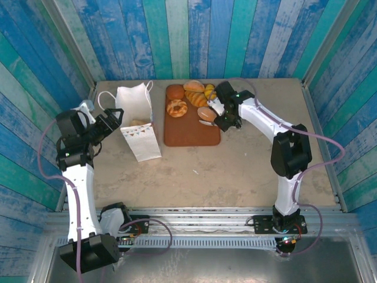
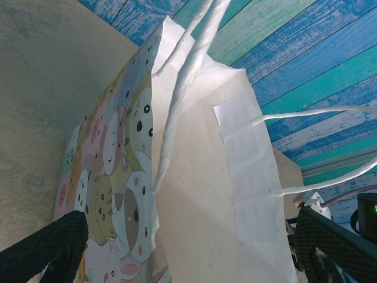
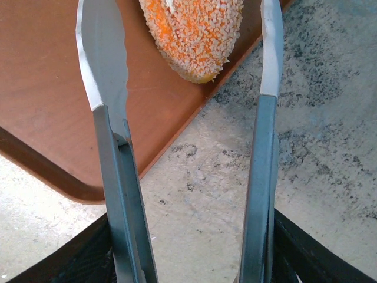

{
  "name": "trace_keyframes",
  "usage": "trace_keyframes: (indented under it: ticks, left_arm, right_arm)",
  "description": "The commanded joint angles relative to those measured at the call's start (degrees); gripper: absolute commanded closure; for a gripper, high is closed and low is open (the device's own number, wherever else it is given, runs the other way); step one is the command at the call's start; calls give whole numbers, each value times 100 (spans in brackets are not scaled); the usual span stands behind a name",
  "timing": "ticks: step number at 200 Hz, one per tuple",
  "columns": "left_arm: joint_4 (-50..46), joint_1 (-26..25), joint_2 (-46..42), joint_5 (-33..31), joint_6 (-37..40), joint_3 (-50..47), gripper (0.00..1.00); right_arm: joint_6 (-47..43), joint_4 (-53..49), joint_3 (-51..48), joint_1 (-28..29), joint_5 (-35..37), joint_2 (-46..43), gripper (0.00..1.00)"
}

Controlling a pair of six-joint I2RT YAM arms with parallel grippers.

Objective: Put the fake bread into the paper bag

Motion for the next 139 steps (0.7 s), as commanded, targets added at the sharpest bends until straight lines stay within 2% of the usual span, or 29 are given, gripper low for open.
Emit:
trace_keyframes:
  ticks: [1,28,88,139]
  left_arm:
    - [-38,26,33,-61,100,130,6]
    - [-46,26,43,-81,99,139,6]
    - [-84,21,51,-87,108,201,6]
    - [-351,26,46,-304,187,363,6]
  right_arm:
    - [-78,9,202,-58,-51,119,39]
    - [-74,19,221,-55,-85,211,41]
    - [17,5,153,-57,-112,-50,56]
    - [407,8,-128,-40,-215,-715,58]
